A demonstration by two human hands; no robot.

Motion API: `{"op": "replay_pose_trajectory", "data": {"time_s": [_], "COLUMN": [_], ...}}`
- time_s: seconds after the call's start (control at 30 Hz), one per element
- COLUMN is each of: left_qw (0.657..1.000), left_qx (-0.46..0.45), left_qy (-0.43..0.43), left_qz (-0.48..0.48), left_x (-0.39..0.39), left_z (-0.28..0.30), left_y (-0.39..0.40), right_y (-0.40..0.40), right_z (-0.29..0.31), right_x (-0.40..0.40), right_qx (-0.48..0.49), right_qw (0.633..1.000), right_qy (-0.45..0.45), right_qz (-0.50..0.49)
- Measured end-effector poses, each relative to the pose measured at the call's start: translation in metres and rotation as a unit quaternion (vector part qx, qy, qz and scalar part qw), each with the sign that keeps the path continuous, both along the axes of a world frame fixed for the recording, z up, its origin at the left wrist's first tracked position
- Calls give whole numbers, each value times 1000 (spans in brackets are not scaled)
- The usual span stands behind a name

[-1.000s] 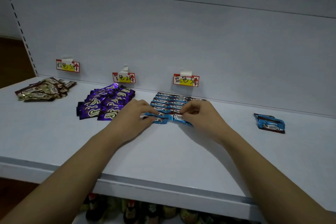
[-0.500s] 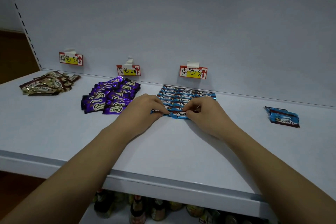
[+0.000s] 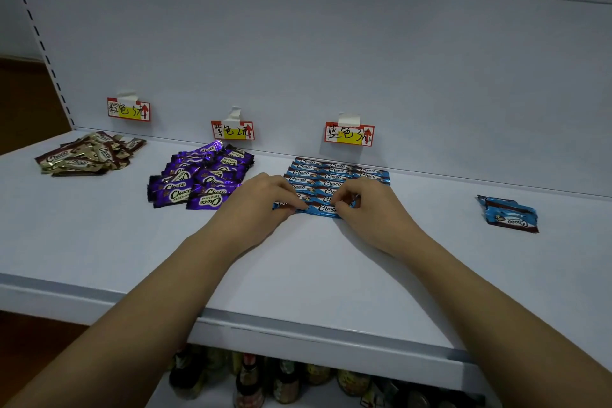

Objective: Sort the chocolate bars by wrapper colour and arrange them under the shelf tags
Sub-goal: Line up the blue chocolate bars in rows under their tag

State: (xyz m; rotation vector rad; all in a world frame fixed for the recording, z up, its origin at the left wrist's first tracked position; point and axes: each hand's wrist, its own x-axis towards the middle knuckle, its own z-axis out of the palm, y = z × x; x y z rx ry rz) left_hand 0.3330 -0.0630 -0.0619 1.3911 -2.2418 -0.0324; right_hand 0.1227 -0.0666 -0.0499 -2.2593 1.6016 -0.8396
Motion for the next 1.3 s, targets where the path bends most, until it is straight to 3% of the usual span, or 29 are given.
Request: {"op": "replay_pose_trajectory", "data": {"time_s": [0.13, 0.23, 0.43, 0.73, 0.93, 1.1, 1.2, 1.3], "left_qw": [998, 997, 998, 994, 987, 985, 977, 948], "left_qx": [-47, -67, -64, 67, 92, 93, 131, 184], "left_qy": [40, 8, 13, 67, 80, 60, 119, 241], "left_qz": [16, 34, -20, -57, -109, -130, -120, -94], "left_x": [-8, -25, -89, -202, -282, -300, -293, -282], "left_z": [6, 16, 33, 25, 24, 15, 11, 14], "left_y": [8, 11, 10, -17, -30, -39, -40, -40], "right_y": [-1, -2, -17, -26, -24, -20, -22, -19], "right_z": [2, 5, 25, 36, 32, 22, 26, 26], "right_x": [-3, -6, -43, -194, -263, -271, -270, -271], "right_qx": [-15, -18, -12, 41, -10, -5, -10, 7], "right_qw": [999, 998, 995, 993, 978, 982, 984, 985], "right_qy": [-35, -57, -83, -25, -86, -110, -98, -84], "right_qz": [-11, -13, -46, -111, -190, -153, -150, -147]}}
